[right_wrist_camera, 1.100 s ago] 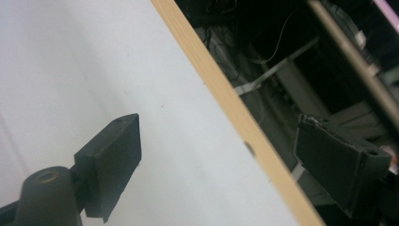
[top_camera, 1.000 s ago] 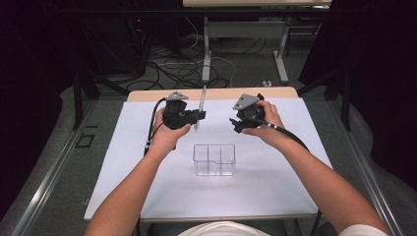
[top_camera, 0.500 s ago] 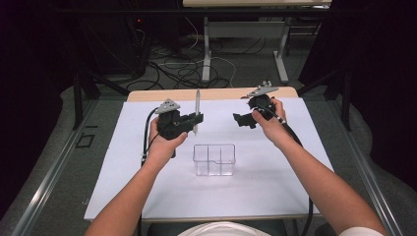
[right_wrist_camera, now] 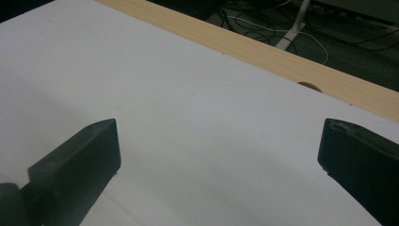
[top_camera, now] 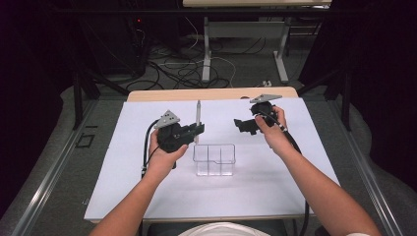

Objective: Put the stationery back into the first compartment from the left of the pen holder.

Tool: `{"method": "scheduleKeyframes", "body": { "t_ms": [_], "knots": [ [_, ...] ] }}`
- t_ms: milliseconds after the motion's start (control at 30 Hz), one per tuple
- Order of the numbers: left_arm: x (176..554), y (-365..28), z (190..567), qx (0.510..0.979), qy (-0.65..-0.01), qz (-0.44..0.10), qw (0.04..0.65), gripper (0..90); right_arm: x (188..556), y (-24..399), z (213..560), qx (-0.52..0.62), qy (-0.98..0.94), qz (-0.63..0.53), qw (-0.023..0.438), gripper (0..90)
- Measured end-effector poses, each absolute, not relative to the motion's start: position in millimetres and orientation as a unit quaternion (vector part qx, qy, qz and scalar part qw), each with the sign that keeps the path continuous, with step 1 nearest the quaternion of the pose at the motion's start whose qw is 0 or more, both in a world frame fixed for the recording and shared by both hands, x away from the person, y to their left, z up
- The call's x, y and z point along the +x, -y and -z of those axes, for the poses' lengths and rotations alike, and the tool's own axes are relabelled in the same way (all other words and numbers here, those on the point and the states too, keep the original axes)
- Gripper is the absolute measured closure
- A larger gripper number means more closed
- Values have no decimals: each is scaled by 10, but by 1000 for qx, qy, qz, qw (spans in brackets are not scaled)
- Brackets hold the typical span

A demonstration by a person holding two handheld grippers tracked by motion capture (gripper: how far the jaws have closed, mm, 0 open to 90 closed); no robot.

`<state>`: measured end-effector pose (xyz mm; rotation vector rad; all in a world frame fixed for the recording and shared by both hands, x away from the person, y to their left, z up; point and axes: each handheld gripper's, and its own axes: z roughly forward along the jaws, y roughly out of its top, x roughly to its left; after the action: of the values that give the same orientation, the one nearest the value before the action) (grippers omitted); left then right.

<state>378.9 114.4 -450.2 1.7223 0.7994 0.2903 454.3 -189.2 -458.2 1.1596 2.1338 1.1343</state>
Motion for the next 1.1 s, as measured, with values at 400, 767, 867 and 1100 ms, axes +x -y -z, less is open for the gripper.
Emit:
{"method": "scheduleKeyframes", "body": {
  "t_ms": [400, 767, 867, 1100],
  "knots": [
    [3672, -1131, 4681, 742, -344, -115, 564, 791, 4399, 2040, 4713, 432, -759, -426, 235, 0],
    [3612, -1098, 4793, 751, -349, -101, 552, 791, 4354, 2178, 4873, 454, -746, -430, 229, 0],
    [3613, -1095, 4810, 753, -349, -98, 550, 791, 4349, 2208, 4892, 455, -744, -433, 228, 0],
    [3600, -1073, 4853, 758, -351, -89, 542, 790, 4312, 2211, 4931, 449, -748, -434, 222, 0]
  ]
}}
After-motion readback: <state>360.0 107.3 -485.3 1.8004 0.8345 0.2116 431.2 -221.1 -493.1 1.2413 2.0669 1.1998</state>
